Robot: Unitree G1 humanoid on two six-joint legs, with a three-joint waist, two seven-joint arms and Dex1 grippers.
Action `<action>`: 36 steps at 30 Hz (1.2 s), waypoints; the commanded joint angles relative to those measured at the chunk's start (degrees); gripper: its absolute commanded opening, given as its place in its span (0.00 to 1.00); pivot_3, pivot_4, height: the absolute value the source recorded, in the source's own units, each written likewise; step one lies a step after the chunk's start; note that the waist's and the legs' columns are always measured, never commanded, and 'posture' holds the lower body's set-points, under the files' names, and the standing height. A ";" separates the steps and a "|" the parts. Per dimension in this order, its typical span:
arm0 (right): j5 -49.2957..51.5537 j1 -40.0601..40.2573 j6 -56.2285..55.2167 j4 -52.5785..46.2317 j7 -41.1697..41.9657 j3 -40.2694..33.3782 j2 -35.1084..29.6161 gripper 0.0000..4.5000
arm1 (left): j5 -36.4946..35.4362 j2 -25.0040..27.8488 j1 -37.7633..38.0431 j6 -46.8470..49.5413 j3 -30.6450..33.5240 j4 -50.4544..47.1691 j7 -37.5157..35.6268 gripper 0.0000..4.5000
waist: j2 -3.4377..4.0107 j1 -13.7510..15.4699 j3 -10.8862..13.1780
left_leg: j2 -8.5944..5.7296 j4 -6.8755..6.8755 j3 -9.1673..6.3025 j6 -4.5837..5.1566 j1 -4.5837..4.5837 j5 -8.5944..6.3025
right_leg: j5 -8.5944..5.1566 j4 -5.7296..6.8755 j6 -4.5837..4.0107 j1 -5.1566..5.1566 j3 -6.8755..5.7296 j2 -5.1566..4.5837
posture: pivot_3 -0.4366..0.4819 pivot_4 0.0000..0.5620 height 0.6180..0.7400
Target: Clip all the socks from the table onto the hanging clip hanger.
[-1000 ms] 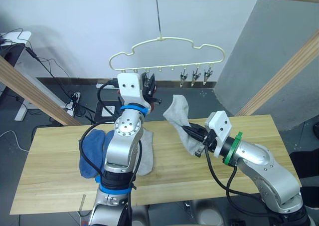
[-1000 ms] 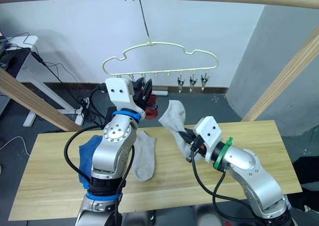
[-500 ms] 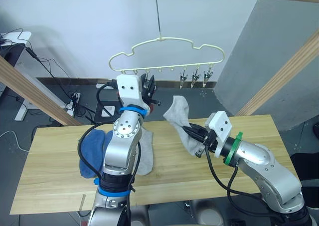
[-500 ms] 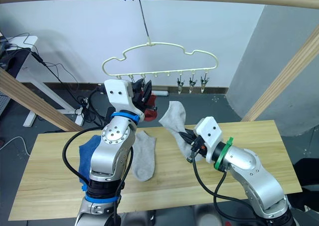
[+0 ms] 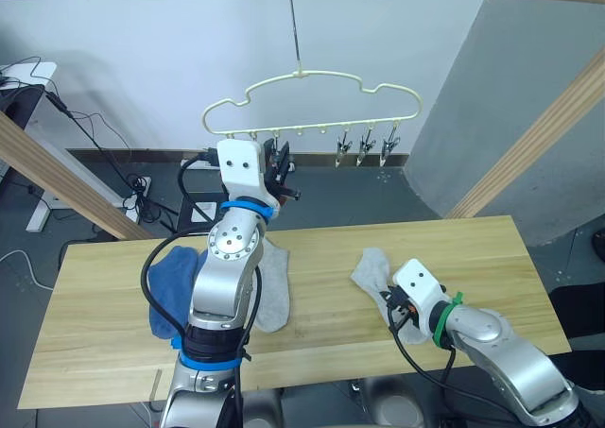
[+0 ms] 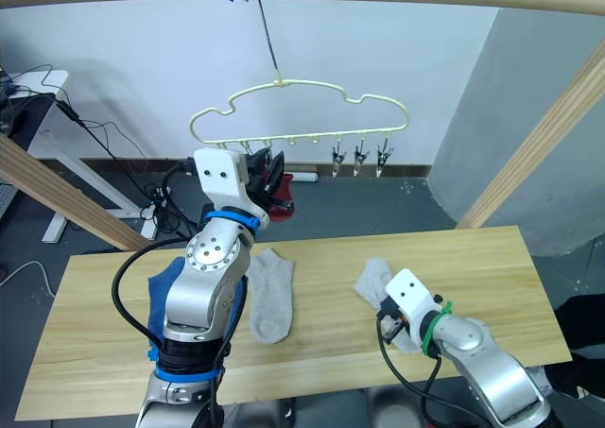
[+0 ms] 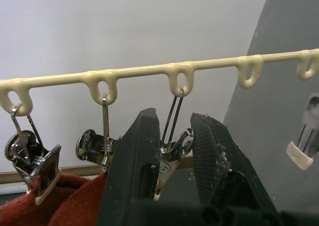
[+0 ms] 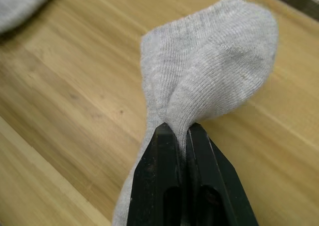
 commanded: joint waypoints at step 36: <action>19.34 -13.49 -6.34 -11.76 15.35 -15.43 -5.91 0.72 | 3.40 -3.95 0.33 4.14 -1.91 -6.58 4.65 0.52 | 0.01 0.10 0.01 | 0.00 0.00 -0.01 0.01 0.00 0.00 | 0.02 -0.02 0.01 0.03 0.03 0.04 | 0.21 0.51 1.00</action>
